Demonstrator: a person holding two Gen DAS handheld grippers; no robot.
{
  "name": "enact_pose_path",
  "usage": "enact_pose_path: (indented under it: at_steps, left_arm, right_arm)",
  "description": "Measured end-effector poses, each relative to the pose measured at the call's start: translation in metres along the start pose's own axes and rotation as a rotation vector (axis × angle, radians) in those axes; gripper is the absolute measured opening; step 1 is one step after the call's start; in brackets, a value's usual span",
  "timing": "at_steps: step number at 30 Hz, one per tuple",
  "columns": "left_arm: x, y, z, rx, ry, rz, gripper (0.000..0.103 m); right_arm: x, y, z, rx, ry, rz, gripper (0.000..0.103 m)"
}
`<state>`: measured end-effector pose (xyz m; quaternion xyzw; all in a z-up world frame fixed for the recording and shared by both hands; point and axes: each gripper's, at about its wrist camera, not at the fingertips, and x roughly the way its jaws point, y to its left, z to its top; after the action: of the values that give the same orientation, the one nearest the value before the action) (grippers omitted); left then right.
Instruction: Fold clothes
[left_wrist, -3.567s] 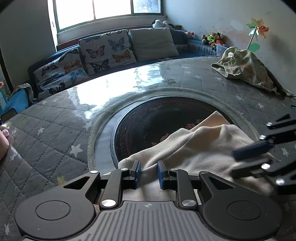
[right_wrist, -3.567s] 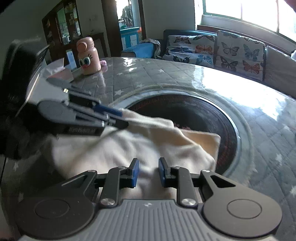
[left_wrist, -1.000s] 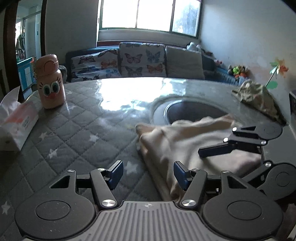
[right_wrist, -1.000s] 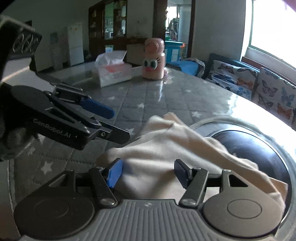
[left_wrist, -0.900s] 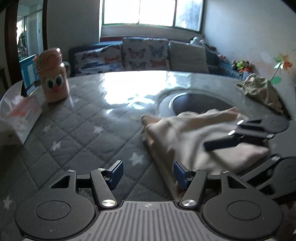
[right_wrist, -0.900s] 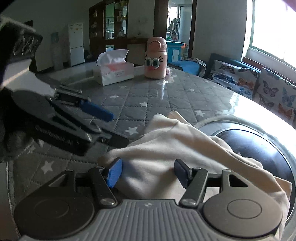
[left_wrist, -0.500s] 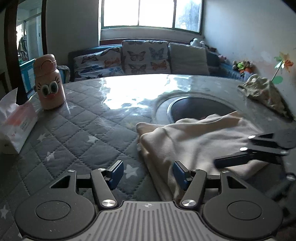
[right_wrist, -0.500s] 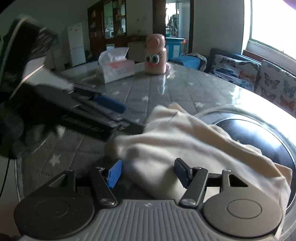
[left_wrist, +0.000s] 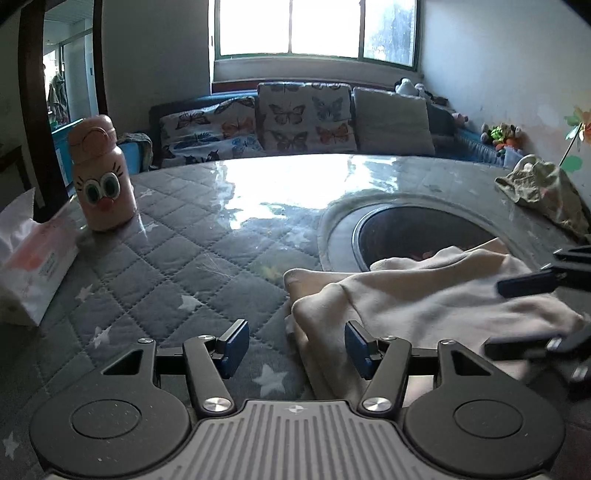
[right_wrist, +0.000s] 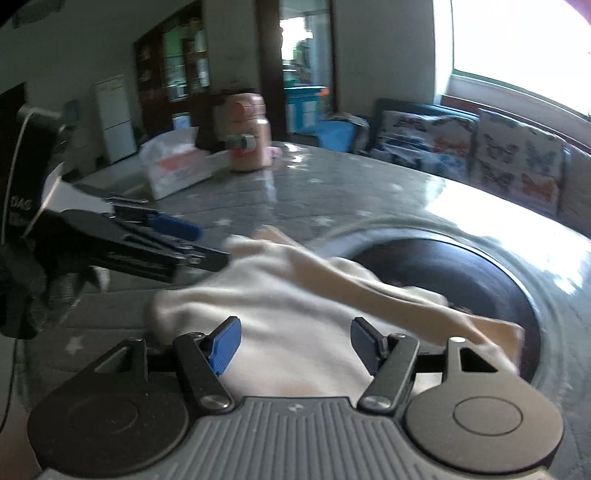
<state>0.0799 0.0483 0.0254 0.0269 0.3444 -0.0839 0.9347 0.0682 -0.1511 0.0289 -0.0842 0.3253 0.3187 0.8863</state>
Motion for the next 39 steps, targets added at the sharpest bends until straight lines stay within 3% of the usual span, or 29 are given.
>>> enact_pose_path:
  at_steps: [7, 11, 17, 28, 35, 39]
  left_arm:
    - [0.018, 0.005, 0.001, -0.004, 0.024, 0.026, 0.062]
    - [0.016, 0.005, 0.003, -0.011, 0.022, 0.024, 0.062]
    - [0.005, 0.001, 0.005, -0.058, 0.008, -0.017, 0.061]
    - [-0.003, -0.008, -0.004, -0.13, 0.03, -0.071, 0.06]
    - [0.0, -0.006, -0.008, -0.169, 0.049, -0.079, 0.057]
    - [0.002, -0.006, -0.01, -0.197, 0.06, -0.103, 0.051]
  right_arm:
    - [-0.002, -0.057, -0.014, 0.132, 0.033, -0.107, 0.067]
    - [-0.005, -0.082, -0.018, 0.216, 0.032, -0.122, 0.067]
    - [-0.006, -0.095, -0.012, 0.254, -0.006, -0.164, 0.067]
    - [-0.004, -0.116, -0.026, 0.342, 0.015, -0.193, 0.062]
    - [-0.003, -0.121, -0.032, 0.385, 0.015, -0.181, 0.052]
    - [-0.003, -0.12, -0.031, 0.393, 0.018, -0.167, 0.037]
